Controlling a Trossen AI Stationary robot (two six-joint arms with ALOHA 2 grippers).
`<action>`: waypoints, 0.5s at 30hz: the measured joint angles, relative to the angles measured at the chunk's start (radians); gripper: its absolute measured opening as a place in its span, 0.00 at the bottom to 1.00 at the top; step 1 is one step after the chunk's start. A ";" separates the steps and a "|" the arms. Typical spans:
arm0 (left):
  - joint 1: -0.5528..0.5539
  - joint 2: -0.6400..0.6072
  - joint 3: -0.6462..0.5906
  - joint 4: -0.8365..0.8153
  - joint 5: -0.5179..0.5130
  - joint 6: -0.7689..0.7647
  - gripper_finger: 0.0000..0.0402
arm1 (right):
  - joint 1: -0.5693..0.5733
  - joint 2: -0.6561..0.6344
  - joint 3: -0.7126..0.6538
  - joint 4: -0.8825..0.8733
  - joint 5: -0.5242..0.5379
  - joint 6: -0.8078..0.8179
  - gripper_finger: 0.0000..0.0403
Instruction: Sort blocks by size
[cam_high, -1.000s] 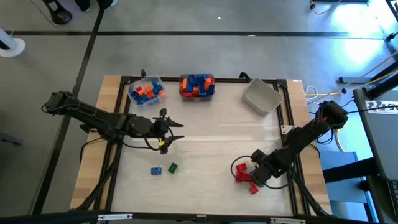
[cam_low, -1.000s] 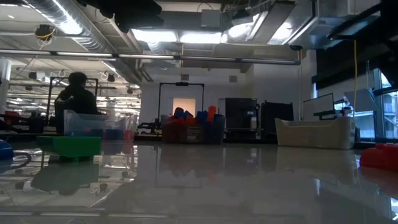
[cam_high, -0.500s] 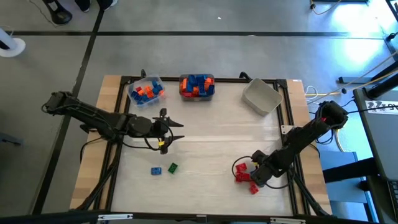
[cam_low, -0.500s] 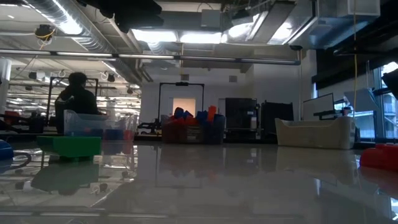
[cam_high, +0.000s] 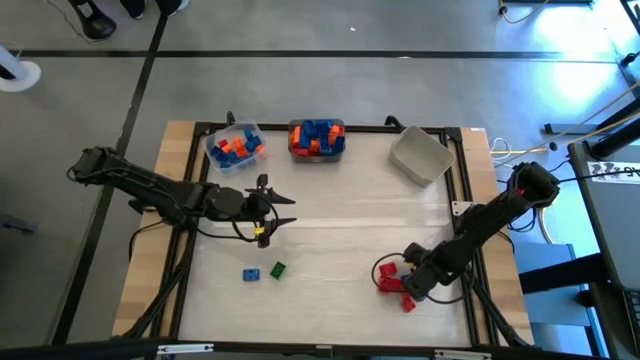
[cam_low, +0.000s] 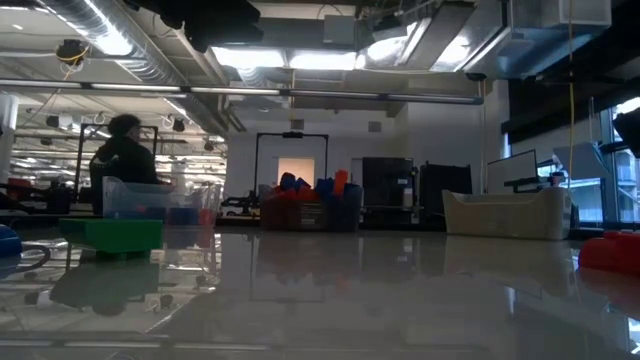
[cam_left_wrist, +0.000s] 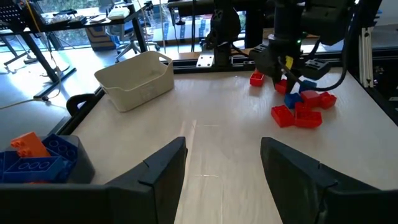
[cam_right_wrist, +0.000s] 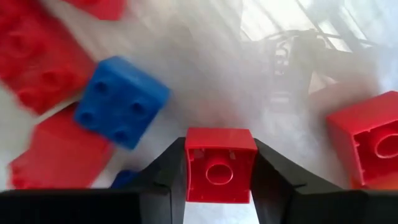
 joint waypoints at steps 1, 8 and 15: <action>0.000 0.000 0.000 0.000 0.000 0.000 0.49 | 0.000 0.000 0.010 -0.006 -0.003 -0.010 0.32; 0.000 0.000 0.000 0.000 0.000 0.006 0.49 | 0.000 0.000 0.155 -0.151 0.003 -0.062 0.36; -0.052 -0.094 0.002 -0.001 0.001 0.043 0.49 | -0.054 0.000 0.367 -0.312 0.157 -0.178 0.33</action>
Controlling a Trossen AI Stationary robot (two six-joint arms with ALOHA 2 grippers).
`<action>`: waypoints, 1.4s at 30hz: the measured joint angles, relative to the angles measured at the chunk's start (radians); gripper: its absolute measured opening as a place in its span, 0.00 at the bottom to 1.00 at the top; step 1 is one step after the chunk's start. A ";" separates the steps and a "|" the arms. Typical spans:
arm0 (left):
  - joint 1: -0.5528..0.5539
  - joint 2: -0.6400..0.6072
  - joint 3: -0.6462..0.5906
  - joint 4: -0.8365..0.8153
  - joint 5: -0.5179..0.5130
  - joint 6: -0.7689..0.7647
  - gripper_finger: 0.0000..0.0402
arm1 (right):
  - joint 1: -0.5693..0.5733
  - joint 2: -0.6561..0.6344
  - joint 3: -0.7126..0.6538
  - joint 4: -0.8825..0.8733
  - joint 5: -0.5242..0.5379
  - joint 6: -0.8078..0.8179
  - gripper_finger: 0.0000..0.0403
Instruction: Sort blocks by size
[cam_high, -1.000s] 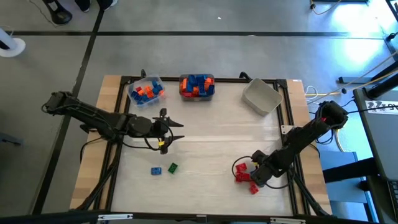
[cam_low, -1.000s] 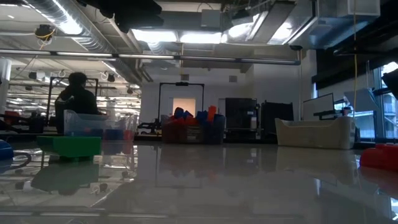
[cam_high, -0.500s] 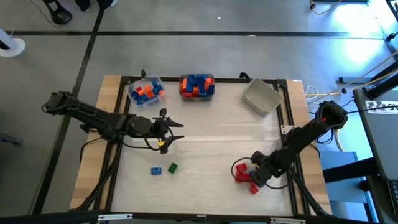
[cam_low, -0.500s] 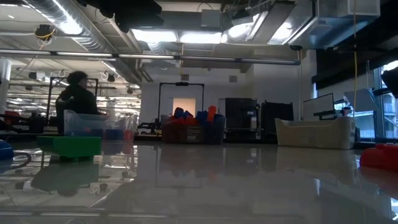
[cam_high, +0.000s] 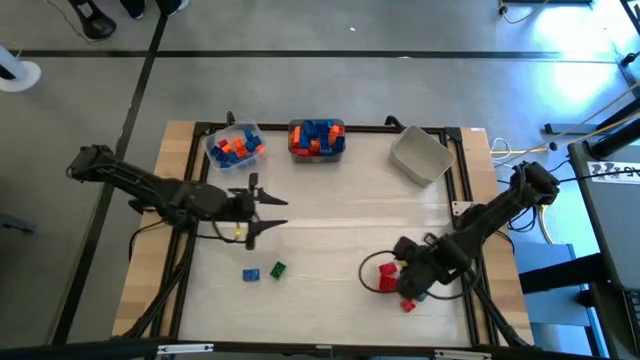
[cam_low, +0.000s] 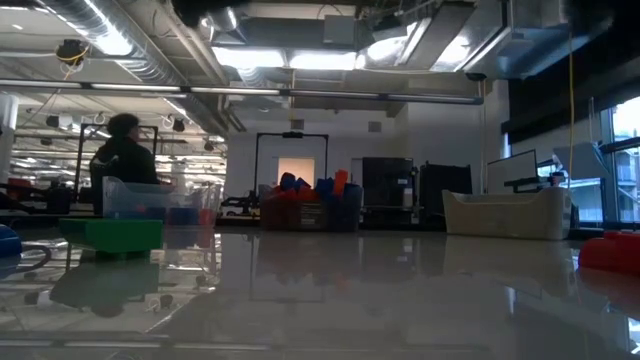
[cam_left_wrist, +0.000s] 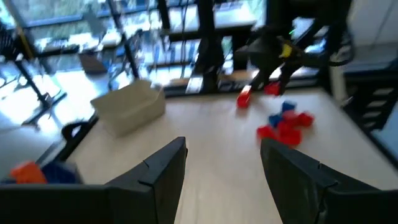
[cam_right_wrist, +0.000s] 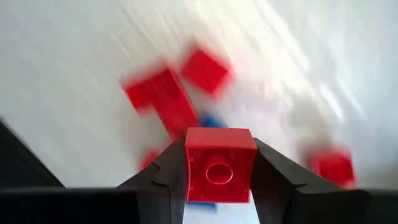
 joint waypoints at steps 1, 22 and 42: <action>-0.012 -0.022 0.000 0.000 0.000 0.004 0.49 | -0.016 0.000 0.027 0.002 0.039 -0.036 0.33; -0.183 -0.167 0.000 -0.019 -0.001 0.117 0.49 | -0.591 0.245 0.122 1.090 0.358 -1.237 0.35; -0.180 -0.168 -0.001 0.010 -0.001 0.160 0.49 | -0.913 0.858 0.558 1.664 0.028 -1.278 0.35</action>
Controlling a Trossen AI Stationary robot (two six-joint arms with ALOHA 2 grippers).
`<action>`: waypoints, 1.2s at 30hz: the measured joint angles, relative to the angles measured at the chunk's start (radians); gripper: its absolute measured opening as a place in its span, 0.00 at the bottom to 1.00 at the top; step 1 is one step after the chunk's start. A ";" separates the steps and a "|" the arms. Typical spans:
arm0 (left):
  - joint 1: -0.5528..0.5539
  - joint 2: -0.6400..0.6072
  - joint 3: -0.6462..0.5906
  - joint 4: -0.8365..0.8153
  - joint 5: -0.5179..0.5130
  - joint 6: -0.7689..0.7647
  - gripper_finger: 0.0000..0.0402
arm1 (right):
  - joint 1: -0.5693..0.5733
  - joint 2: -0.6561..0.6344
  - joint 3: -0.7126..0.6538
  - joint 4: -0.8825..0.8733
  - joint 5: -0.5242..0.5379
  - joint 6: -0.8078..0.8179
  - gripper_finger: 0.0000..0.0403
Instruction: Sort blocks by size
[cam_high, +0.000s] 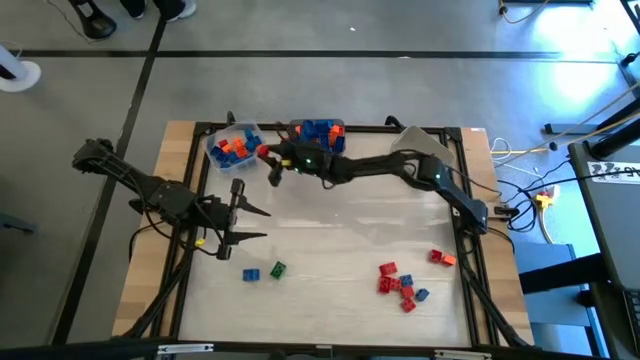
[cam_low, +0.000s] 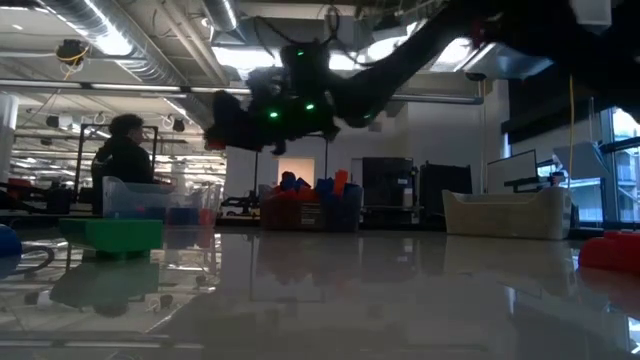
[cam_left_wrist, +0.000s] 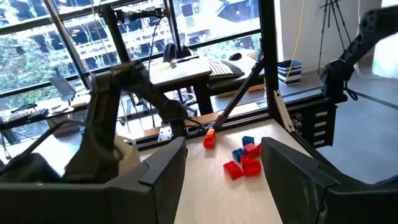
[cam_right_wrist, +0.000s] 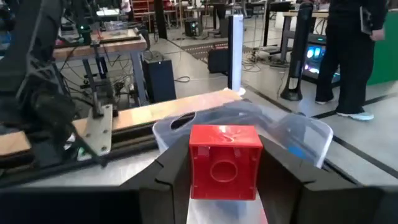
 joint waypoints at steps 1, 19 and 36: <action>0.000 0.000 0.000 0.002 0.000 0.000 0.49 | -0.008 0.022 0.043 -0.012 -0.006 0.000 0.35; 0.001 0.001 0.000 0.017 0.000 0.026 0.49 | -0.075 0.421 0.674 -0.136 -0.026 -0.015 0.35; 0.001 0.001 0.000 0.013 -0.001 0.027 0.49 | -0.080 0.423 0.659 -0.137 0.010 -0.015 0.59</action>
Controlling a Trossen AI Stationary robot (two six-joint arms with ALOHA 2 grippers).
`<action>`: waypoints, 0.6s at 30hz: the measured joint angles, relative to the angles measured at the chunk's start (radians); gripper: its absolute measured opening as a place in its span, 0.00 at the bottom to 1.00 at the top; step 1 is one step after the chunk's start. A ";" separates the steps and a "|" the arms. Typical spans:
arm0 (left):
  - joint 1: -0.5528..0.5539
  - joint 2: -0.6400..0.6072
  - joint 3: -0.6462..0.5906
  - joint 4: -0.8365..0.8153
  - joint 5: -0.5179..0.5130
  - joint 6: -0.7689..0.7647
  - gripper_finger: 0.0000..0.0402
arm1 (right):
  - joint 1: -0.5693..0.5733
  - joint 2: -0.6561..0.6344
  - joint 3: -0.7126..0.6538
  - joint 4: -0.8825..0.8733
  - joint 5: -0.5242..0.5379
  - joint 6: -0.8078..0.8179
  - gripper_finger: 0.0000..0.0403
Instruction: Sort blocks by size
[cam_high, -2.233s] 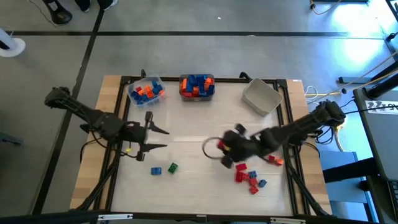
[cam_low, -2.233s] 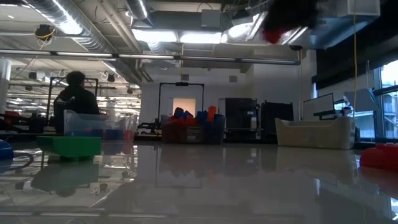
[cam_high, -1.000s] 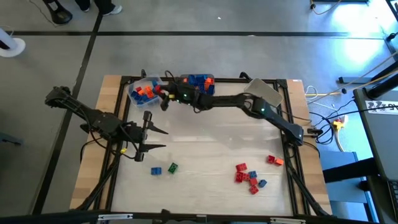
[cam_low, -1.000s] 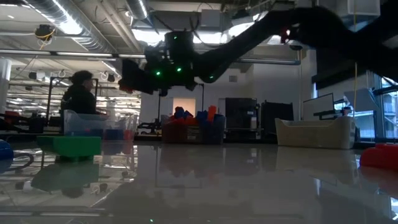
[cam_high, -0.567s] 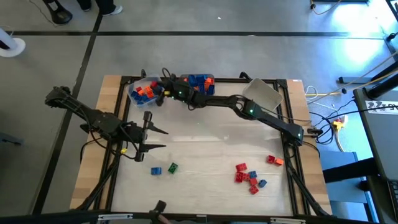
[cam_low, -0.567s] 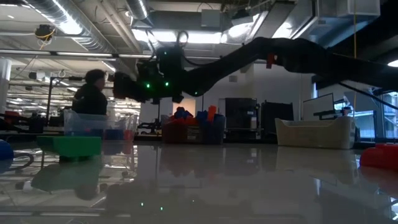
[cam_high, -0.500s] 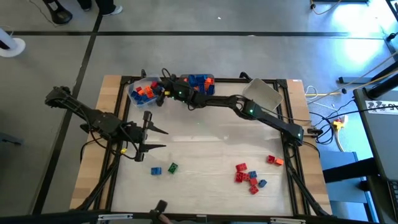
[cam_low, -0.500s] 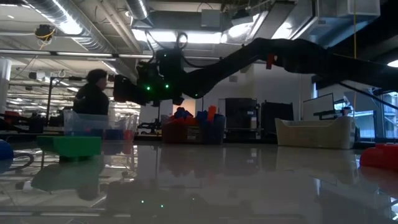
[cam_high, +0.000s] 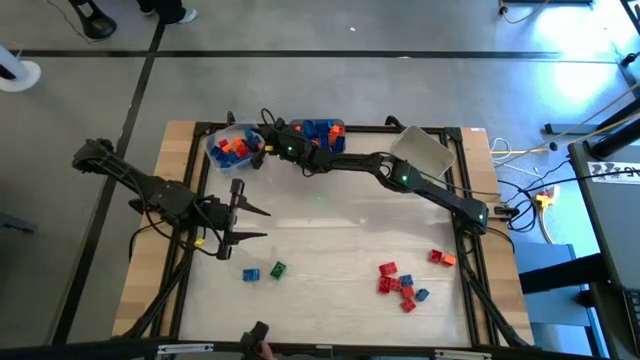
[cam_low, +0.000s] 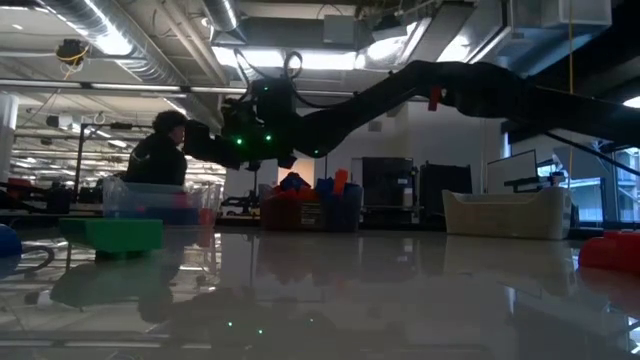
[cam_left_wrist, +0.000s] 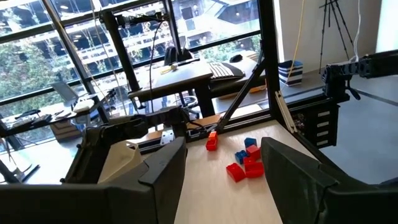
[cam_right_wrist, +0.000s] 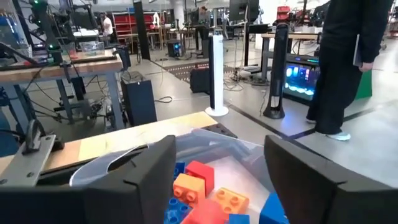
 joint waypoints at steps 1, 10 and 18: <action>0.000 0.000 -0.001 -0.001 0.000 -0.001 0.49 | 0.000 -0.004 0.000 0.000 0.000 0.000 0.61; 0.000 0.000 -0.003 -0.001 0.000 -0.009 0.49 | -0.007 -0.171 0.001 -0.268 0.000 -0.099 0.65; 0.000 0.000 -0.003 -0.026 0.000 -0.036 0.49 | 0.004 -0.437 0.001 -0.709 0.000 -0.220 0.65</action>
